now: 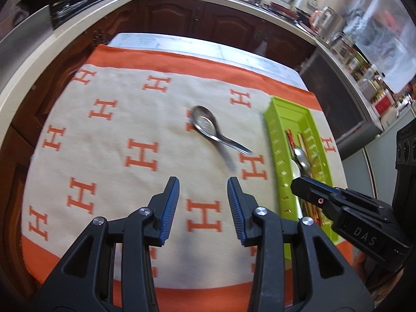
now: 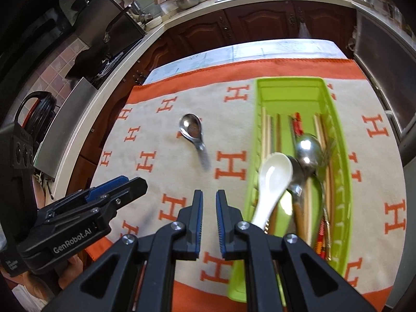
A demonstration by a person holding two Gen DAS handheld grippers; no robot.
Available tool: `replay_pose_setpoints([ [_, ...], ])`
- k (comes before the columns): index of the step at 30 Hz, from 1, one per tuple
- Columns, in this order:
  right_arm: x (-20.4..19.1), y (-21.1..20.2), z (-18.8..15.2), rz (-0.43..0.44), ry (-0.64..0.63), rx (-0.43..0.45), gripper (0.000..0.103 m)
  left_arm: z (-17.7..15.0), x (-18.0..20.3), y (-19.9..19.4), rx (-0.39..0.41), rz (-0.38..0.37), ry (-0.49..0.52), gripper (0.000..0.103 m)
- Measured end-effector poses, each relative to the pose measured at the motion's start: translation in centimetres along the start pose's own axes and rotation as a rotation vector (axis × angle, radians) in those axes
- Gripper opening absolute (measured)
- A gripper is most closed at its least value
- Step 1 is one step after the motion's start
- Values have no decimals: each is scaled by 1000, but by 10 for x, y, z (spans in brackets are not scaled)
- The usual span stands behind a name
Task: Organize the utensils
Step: 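Move the right gripper to the last steel spoon and close on its handle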
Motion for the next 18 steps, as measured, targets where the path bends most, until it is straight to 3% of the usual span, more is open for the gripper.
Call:
replay_pose_setpoints([
  [11,-21,25,46,2,-57,-32,11,51,-54,-14,91,51,-85,35],
  [14,-23,37,62,-3,-77,-42,19,62,-65,-7,90,63,-102,35],
  [18,-21,59,77,6,-76,-73,20,70,-70,13,43,47,-115,35],
])
Point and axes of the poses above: each gripper's, at about its wrist camera, not at the fingertips, and y roughly the way its jaws point, x to its right, z to its top, the point moved 1 cm from there along y, roughly the way its jaws point, and after that the axes turned 9 degrees about -y, right-handed, at the moved point
